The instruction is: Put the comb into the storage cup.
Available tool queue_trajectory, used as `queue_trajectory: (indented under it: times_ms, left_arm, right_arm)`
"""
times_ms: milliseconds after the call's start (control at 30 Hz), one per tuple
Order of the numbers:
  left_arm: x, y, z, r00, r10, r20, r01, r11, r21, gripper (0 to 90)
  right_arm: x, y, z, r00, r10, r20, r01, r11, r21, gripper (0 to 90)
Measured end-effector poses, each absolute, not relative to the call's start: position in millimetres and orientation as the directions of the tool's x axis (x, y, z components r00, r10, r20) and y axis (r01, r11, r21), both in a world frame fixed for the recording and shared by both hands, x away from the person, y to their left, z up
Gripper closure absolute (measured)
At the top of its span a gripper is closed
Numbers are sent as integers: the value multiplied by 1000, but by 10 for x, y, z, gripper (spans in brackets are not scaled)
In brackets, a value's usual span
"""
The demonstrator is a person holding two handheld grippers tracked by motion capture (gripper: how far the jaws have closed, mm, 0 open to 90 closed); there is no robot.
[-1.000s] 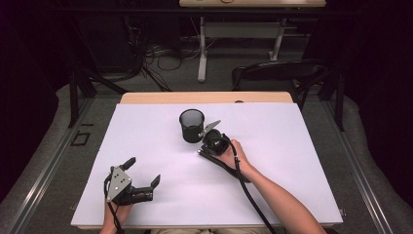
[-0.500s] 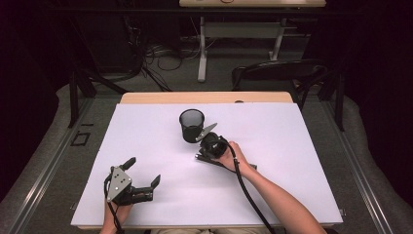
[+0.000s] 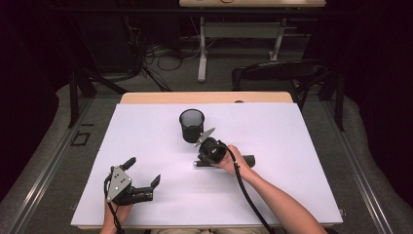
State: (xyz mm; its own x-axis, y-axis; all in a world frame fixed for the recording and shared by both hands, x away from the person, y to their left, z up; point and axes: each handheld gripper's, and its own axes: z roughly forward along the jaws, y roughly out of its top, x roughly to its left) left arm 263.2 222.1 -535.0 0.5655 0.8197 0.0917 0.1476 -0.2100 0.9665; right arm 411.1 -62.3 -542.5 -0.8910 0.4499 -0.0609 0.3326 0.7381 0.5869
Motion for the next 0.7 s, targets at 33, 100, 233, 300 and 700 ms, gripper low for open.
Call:
queue_trajectory:
  times_ms: [33,100,233,300,700]
  left_arm:
    - [2632,2220,-5351,566,820,91,148,-209,967,0]
    - [2633,2219,-5351,566,820,91,148,-210,966,0]
    - [2633,2219,-5351,567,818,90,148,-209,967,0]
    - [2634,2219,-5351,566,820,91,148,-209,967,0]
    - [2634,2220,-5349,566,819,91,148,-210,966,1]
  right_arm:
    - [4104,-622,-5425,-894,444,-60,328,739,588,900]
    - [4081,-621,-5419,-895,441,-60,327,744,583,900]
    - [4027,-616,-5416,-905,421,-65,310,756,577,900]
    - [3991,-614,-5419,-909,412,-64,304,759,575,900]
    - [3832,-645,-5409,-926,370,-71,271,786,555,900]
